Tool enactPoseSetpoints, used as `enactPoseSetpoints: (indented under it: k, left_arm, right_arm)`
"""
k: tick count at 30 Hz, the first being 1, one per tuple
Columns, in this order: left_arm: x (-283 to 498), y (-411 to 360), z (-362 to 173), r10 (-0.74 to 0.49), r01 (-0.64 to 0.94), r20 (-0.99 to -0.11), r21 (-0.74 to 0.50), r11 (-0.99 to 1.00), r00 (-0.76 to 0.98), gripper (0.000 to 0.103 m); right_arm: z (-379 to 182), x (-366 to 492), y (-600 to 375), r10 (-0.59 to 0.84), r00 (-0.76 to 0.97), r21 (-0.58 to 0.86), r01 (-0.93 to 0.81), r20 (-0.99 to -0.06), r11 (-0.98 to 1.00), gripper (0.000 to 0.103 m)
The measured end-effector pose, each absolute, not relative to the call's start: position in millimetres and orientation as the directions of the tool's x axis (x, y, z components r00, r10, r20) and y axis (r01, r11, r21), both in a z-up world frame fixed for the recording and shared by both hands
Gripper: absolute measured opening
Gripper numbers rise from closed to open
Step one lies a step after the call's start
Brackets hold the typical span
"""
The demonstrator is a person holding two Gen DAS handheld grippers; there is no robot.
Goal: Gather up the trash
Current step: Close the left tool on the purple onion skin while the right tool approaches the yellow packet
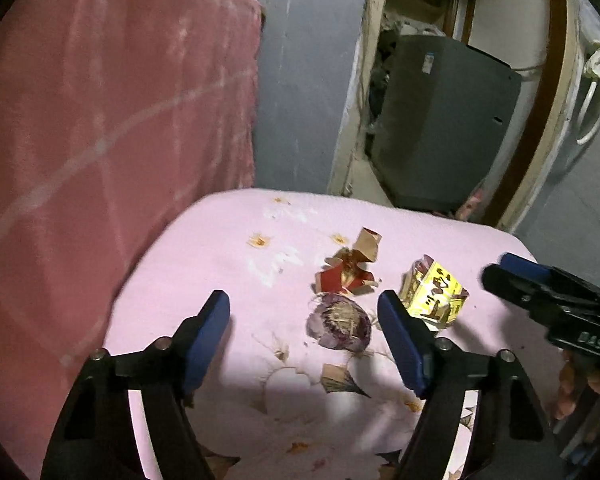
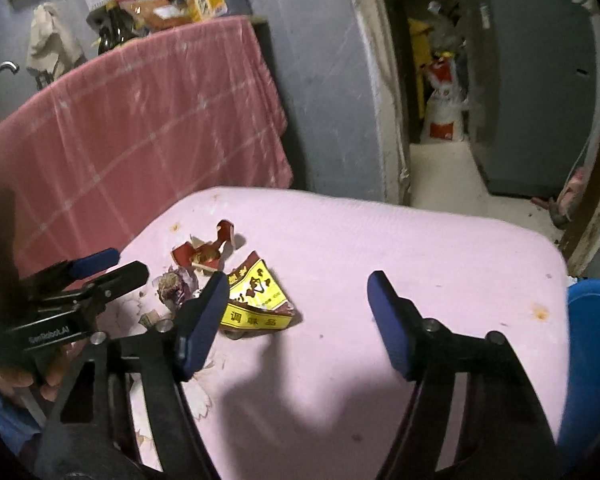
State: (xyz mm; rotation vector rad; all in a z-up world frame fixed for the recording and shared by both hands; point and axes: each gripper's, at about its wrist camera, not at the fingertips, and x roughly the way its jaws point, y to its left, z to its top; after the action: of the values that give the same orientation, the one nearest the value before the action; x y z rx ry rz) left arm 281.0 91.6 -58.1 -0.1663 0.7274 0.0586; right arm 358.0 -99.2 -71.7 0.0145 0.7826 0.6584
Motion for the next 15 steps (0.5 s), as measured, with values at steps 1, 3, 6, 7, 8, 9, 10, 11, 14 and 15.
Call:
enactPoseSetpoints:
  k: [1, 3, 6, 7, 8, 9, 10, 11, 14, 15]
  left_arm:
    - [283.1, 90.9, -58.7, -0.013, -0.104, -0.672, -0.134, 0.986, 0.741, 0.062]
    - [287.5, 90.0, -61.3, -0.036, -0.086, -0.687, -0.142, 0.986, 0.726, 0.056]
    - [290.9, 88.0, -65.4, -0.063, -0.066, -0.704, -0.154, 0.986, 0.707, 0.045]
    - [292.0, 87.9, -66.8, -0.072, -0.061, -0.709, -0.160, 0.985, 0.701, 0.041]
    - [292.3, 87.8, -67.5, -0.080, -0.057, -0.713, -0.166, 0.984, 0.696, 0.039]
    - [292.8, 87.7, -68.2, -0.089, -0.053, -0.717, -0.173, 0.984, 0.692, 0.035]
    - [293.5, 87.4, -68.8, -0.098, -0.047, -0.721, -0.179, 0.983, 0.686, 0.032]
    - [294.3, 86.5, -68.8, -0.103, -0.044, -0.724, -0.182, 0.982, 0.682, 0.032]
    - [294.5, 83.3, -70.7, -0.113, -0.033, -0.732, -0.182, 0.983, 0.672, 0.028]
    - [295.0, 82.7, -71.0, -0.115, -0.030, -0.735, -0.181, 0.983, 0.669, 0.026]
  right_arm:
    - [-72.8, 358.6, -96.5, 0.556, 0.513, 0.246, -0.551, -0.654, 0.797, 0.063]
    - [-76.7, 359.5, -90.4, 0.553, 0.497, 0.238, -0.561, -0.669, 0.793, 0.058]
    - [-82.0, 360.8, -86.9, 0.565, 0.469, 0.256, -0.571, -0.679, 0.780, 0.053]
    - [-82.3, 361.6, -87.6, 0.573, 0.462, 0.267, -0.571, -0.677, 0.776, 0.051]
    - [-83.1, 362.6, -88.4, 0.582, 0.454, 0.282, -0.570, -0.675, 0.772, 0.049]
    - [-84.3, 363.7, -89.4, 0.593, 0.443, 0.299, -0.570, -0.672, 0.765, 0.048]
    - [-84.8, 364.5, -89.8, 0.599, 0.436, 0.310, -0.570, -0.671, 0.761, 0.046]
    - [-85.6, 365.2, -89.8, 0.606, 0.428, 0.320, -0.571, -0.671, 0.756, 0.044]
    - [-86.2, 366.4, -86.4, 0.616, 0.411, 0.328, -0.580, -0.672, 0.746, 0.040]
    - [-86.5, 366.1, -85.5, 0.618, 0.406, 0.329, -0.583, -0.673, 0.742, 0.040]
